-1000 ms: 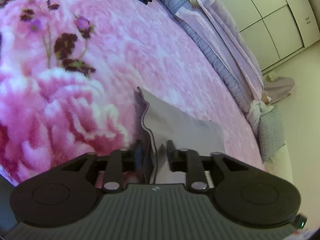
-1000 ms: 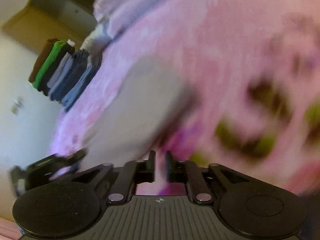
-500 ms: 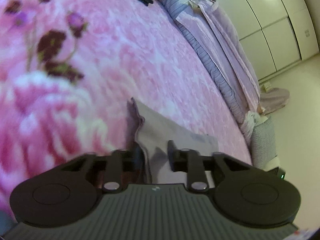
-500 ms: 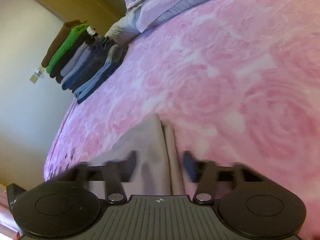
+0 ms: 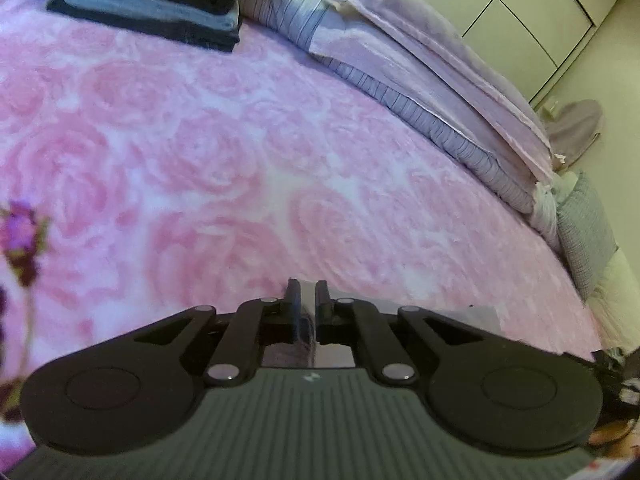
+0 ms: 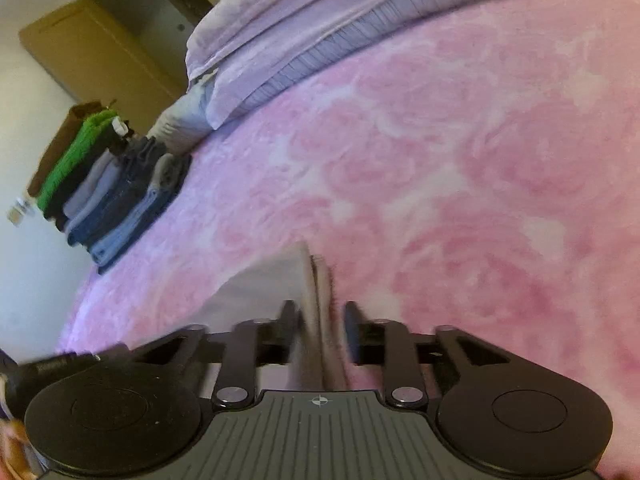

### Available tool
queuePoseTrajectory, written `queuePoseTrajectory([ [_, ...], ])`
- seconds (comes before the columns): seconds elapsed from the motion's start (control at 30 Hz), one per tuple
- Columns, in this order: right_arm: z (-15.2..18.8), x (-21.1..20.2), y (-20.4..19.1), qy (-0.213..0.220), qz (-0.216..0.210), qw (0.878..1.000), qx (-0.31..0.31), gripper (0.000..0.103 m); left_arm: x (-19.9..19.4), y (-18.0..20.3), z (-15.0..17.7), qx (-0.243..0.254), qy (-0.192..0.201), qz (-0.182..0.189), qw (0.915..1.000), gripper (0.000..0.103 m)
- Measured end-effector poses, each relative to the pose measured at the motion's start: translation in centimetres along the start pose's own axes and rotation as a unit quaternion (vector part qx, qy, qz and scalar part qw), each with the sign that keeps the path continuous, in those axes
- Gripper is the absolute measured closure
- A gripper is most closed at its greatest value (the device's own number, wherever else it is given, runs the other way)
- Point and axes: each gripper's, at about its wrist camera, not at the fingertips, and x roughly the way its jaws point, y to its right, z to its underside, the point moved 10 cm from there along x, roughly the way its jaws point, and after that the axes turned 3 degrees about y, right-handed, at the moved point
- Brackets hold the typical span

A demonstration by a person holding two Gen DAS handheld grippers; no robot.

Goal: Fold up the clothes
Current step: 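Fold the strip's end over toward its middle with both grippers, then release the folded tank top and pull both grippers back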

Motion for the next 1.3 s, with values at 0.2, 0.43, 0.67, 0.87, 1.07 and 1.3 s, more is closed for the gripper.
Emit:
queuePoseTrajectory([
  [0.2, 2.7, -5.6, -6.2, 0.046, 0.008, 0.975, -0.219, 0.073, -3.6, 5.7, 5.4, 0.085, -0.009, 0.014, 0.9962, 0.1],
  [0.43, 9.3, -5.0, -4.3, 0.019, 0.055, 0.939, -0.338, 0.078, -3.3, 4.8, 10.0, 0.124, -0.015, -0.026, 0.9918, 0.1],
  [0.67, 7.7, -8.4, -2.7, 0.029, 0.085, 0.963, -0.255, 0.078, -7.7, 5.5, 9.3, 0.117, 0.006, -0.046, 0.992, 0.096],
  [0.87, 10.9, -8.7, -6.0, 0.023, 0.043, 0.96, -0.275, 0.078, -6.9, 5.6, 12.8, 0.133, -0.028, -0.062, 0.9888, 0.093],
  [1.07, 12.1, -8.6, -4.2, 0.001, 0.072, 0.978, -0.197, 0.077, -9.2, 6.3, 13.3, 0.135, -0.037, -0.079, 0.987, 0.072],
  [1.3, 12.6, -14.0, -6.6, 0.028, 0.053, 0.985, -0.16, 0.052, -14.8, 9.0, 14.2, 0.156, -0.027, -0.07, 0.9849, 0.052],
])
